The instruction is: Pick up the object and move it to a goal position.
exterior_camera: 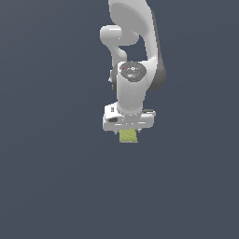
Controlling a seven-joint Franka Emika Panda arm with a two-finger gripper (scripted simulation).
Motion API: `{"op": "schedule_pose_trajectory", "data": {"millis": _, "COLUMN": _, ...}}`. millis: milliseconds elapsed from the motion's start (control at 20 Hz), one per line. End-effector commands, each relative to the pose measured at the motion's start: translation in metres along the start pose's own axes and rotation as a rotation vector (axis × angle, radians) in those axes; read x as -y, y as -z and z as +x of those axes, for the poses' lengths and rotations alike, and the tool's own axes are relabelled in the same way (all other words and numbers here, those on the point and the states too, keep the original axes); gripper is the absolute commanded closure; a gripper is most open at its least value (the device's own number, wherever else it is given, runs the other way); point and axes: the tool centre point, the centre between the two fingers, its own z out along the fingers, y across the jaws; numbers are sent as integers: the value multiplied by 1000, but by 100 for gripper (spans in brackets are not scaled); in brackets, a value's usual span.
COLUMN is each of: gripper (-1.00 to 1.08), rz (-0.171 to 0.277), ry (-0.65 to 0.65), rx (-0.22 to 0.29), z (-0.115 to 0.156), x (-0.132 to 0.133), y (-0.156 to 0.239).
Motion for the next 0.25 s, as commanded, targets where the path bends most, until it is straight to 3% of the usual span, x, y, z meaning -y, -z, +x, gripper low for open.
{"op": "schedule_pose_trajectory", "data": {"millis": 0, "gripper": 108, "rz": 0, "ry": -1, "rx": 0, "z": 0, "x": 2, "y": 8}}
{"op": "schedule_pose_trajectory", "data": {"millis": 200, "gripper": 108, "rz": 0, "ry": -1, "rx": 0, "z": 2, "x": 3, "y": 10}}
